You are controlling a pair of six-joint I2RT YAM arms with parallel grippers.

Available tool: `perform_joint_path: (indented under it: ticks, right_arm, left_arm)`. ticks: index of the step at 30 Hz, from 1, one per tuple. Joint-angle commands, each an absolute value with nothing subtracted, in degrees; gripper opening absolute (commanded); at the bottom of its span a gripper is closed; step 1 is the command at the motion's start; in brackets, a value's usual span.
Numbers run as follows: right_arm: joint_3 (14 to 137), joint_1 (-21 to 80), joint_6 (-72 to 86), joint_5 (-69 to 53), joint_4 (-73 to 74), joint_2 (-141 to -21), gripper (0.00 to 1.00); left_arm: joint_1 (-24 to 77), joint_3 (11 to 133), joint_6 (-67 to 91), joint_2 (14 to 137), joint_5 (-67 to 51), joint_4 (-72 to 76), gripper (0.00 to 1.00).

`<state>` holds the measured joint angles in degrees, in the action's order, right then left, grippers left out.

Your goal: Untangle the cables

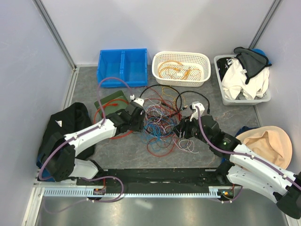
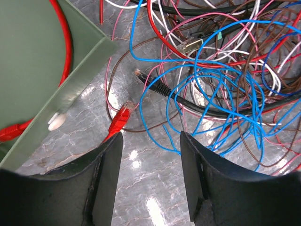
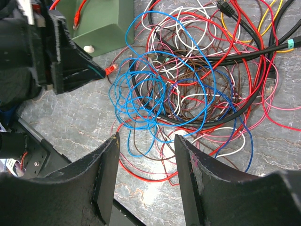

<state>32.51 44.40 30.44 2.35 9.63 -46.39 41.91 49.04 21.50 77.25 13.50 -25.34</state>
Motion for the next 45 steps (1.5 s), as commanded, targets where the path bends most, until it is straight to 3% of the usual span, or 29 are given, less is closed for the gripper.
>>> perform_joint_path:
  ticks: [1,5,13,17,29,37,45]
  right_arm:
    - [32.08,44.47,30.85,2.28,7.47,-45.26,0.57]
    - [31.82,44.47,31.02,2.2,7.21,-45.35,0.57]
    - [31.38,44.47,31.11,2.2,7.21,-45.53,0.57]
    - [31.55,44.38,31.11,2.02,7.03,-46.4,0.57]
    - [31.46,44.39,31.29,1.67,6.68,-47.02,0.57]
    - [31.46,44.47,31.38,1.49,6.68,-47.2,0.57]
    - [31.9,44.47,31.55,1.14,6.68,-47.2,0.57]
  left_arm:
    - [41.75,48.96,22.93,79.8,13.44,-21.62,0.61]
    - [39.21,48.69,26.36,82.7,15.91,-22.24,0.66]
    - [31.21,44.39,28.39,84.03,10.91,-17.77,0.6]
    - [30.59,43.42,28.3,84.2,7.92,-16.79,0.54]
    - [30.59,41.31,28.12,82.18,4.92,-15.82,0.56]
    - [30.59,40.69,28.21,81.13,3.69,-14.94,0.28]
    - [30.67,46.75,25.23,73.22,5.36,-21.08,0.17]
